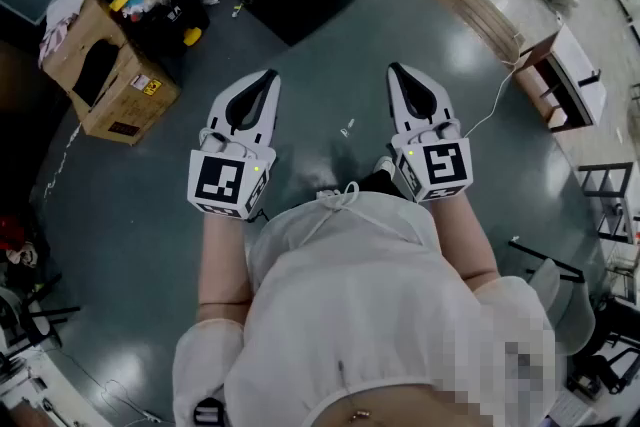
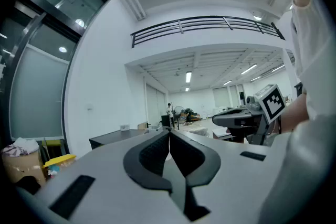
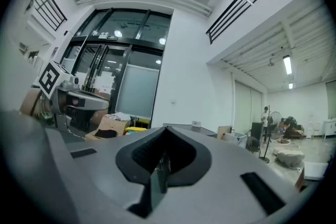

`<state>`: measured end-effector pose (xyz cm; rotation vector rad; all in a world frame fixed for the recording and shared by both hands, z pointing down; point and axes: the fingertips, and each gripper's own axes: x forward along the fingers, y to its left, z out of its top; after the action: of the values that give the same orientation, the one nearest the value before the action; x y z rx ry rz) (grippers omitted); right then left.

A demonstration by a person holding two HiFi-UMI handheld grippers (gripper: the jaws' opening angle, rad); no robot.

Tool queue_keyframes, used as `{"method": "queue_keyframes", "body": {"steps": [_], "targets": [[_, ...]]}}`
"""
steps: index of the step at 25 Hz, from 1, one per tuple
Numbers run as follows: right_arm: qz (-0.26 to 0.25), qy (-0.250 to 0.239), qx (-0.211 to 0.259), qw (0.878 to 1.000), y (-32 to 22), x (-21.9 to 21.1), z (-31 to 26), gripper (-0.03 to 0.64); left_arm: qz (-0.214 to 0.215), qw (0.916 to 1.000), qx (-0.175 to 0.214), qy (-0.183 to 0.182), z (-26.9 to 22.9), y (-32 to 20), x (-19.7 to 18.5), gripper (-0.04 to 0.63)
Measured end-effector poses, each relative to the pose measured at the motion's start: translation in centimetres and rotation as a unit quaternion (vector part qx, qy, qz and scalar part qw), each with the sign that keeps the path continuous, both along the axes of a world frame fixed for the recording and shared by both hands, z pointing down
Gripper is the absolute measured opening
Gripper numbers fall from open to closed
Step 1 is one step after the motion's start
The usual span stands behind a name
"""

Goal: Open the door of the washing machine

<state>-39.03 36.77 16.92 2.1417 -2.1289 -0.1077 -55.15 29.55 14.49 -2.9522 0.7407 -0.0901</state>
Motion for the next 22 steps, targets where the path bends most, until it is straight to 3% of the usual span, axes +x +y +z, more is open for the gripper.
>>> {"method": "queue_keyframes", "body": {"steps": [10,17,19,20,22], "targets": [[0.000,-0.008,-0.004,1.000,0.0,-0.3,0.8,0.002,-0.001,1.0000,-0.004,0.006,-0.1,-0.2,-0.3,0.021],[0.011,-0.053,0.000,0.999,-1.0,-0.6,1.3,0.007,-0.007,0.9998,-0.013,0.014,0.2,-0.3,-0.9,0.021],[0.009,-0.060,-0.003,0.998,-1.7,-0.6,1.8,0.325,-0.007,0.9998,-0.014,0.014,0.7,-0.5,-1.1,0.021],[0.008,-0.061,-0.005,0.998,-2.1,-0.5,2.0,0.388,-0.008,0.9998,-0.015,0.013,1.0,-0.7,-1.2,0.021],[0.016,-0.057,-0.007,0.998,-3.0,0.1,2.2,0.417,-0.010,0.9997,-0.017,0.011,1.6,-1.4,-1.2,0.021]]}}
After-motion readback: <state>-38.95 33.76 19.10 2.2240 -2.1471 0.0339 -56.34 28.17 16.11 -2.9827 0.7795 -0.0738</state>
